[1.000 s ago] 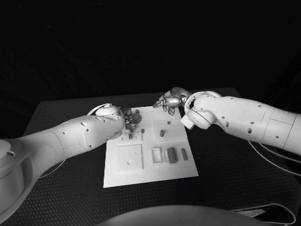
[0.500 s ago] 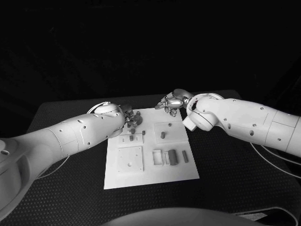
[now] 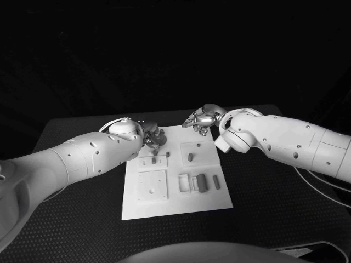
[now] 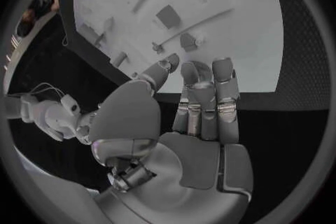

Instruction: Assemble the parts on the task board

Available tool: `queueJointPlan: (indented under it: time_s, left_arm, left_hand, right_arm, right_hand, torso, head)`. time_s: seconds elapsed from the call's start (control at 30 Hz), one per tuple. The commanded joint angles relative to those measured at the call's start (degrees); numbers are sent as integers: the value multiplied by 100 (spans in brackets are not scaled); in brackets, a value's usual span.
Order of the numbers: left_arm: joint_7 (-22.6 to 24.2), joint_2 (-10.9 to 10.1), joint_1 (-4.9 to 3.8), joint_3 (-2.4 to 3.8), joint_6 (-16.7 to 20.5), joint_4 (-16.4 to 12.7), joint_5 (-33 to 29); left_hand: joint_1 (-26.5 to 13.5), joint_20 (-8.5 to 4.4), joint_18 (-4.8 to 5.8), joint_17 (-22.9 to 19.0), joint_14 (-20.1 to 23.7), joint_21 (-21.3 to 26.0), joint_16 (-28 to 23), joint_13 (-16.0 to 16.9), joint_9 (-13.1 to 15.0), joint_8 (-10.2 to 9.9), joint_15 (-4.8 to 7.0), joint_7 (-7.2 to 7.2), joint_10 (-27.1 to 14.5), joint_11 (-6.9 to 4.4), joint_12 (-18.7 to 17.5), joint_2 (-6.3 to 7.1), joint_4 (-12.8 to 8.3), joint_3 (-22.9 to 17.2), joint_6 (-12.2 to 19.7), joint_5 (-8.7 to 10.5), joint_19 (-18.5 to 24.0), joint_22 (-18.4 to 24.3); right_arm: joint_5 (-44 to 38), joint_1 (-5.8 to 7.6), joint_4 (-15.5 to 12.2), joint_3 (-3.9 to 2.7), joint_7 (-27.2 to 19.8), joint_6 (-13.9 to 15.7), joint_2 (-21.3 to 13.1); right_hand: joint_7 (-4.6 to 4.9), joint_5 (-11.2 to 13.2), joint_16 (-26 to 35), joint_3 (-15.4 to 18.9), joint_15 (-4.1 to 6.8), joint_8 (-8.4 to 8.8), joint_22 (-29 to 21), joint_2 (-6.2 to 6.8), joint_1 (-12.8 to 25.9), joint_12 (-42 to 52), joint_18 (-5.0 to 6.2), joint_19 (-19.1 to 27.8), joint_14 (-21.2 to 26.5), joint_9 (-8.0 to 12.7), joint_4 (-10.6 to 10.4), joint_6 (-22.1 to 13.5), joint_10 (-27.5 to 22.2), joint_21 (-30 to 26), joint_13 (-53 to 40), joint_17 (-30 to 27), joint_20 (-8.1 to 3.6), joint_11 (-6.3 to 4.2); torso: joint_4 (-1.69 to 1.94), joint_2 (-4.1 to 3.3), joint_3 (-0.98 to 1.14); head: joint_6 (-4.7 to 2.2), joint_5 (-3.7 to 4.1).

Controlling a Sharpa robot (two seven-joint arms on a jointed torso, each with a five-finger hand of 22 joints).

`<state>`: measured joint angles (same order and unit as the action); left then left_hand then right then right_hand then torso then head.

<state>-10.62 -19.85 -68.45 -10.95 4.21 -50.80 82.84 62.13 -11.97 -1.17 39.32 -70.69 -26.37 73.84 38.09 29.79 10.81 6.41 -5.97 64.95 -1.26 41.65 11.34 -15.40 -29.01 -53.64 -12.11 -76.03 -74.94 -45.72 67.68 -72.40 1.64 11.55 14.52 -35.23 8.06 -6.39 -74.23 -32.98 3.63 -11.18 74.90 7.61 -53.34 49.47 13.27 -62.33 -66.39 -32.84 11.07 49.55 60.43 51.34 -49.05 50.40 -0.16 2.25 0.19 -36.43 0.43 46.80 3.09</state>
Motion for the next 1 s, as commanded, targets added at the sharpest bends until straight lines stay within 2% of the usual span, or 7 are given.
queueJointPlan:
  time_s: [0.03,0.13,0.17,0.23,0.33,0.8,1.0]
  left_arm:
    - [637,-35,-20,-37,280,-62,905]
    - [868,-76,-28,-82,442,-96,1096]
    - [1018,-92,-34,-127,489,-100,1194]
    - [1236,-104,-48,-202,584,-81,1282]
    - [1428,-85,-54,-249,723,-11,1383]
    - [2099,-41,-48,-250,670,188,1482]
    - [2250,-86,-49,-250,409,170,1479]
  left_hand:
    - [34,3,-268,-4,48,25,1,2,-5,-20,-4,-40,-243,124,31,99,-8,-19,91,241,29,-102]
    - [112,6,-276,-11,64,31,31,0,6,25,-4,-40,-262,125,98,150,15,-51,65,779,26,-108]
    - [125,7,-277,-13,66,32,41,-4,11,43,-1,-36,-263,121,118,188,22,-46,52,912,23,-111]
    - [183,1,-282,-15,64,29,54,-5,21,71,14,-12,-257,103,142,187,5,-55,23,916,18,-115]
    - [346,-9,-281,-21,64,25,68,-14,28,95,39,18,-261,77,169,145,-43,-116,12,904,13,-118]
    - [1058,-54,-207,-69,113,-29,118,-33,32,225,105,122,-386,9,341,56,-107,-537,-77,886,50,-138]
    - [1243,-75,-179,-67,148,-86,172,32,40,269,108,134,-515,6,505,30,-115,-562,-85,886,91,-142]
  right_arm:
    - [-88,1,-18,-3,-76,-98,-3]
    - [-89,1,-24,-3,-77,-103,-8]
    - [-89,1,-24,-3,-78,-106,-11]
    - [-89,1,-21,-3,-81,-109,-10]
    - [-89,1,-16,-3,-83,-110,-4]
    - [-89,0,-14,-3,-87,-126,20]
    - [-89,-1,-7,-3,-85,-141,23]
  right_hand:
    - [68,-10,17,-5,39,-23,53,-4,45,24,173,-12,-2,-1,30,-39,-32,-29,5,-10,-20,-1]
    - [69,-10,17,-5,39,-23,53,-4,46,24,173,-11,-1,-1,30,-39,-33,-29,6,-10,-19,-1]
    - [69,-9,18,-5,39,-23,53,-4,46,24,173,-11,-1,-1,31,-39,-33,-29,6,-10,-19,-1]
    - [69,-9,18,-5,39,-23,53,-4,47,24,173,-11,-1,-1,31,-39,-33,-29,6,-10,-19,-1]
    - [69,-9,18,-5,38,-23,53,-5,48,24,173,-11,-1,-1,31,-40,-33,-29,6,-10,-19,-1]
    - [70,-8,18,-4,37,-23,53,-11,57,25,173,-11,0,-1,27,-40,-34,-30,8,-11,-17,0]
    - [71,-8,18,-4,37,-23,53,-14,62,26,173,-11,0,-1,24,-40,-34,-30,8,-11,-16,1]
  torso:
    - [0,1,-2]
    - [4,1,-3]
    - [3,0,-6]
    - [0,-1,-8]
    - [-6,-1,-10]
    - [-7,-1,-4]
    - [-10,-2,1]
  head:
    - [9,2]
    - [15,2]
    - [20,7]
    - [20,6]
    - [20,4]
    - [38,21]
    - [52,36]
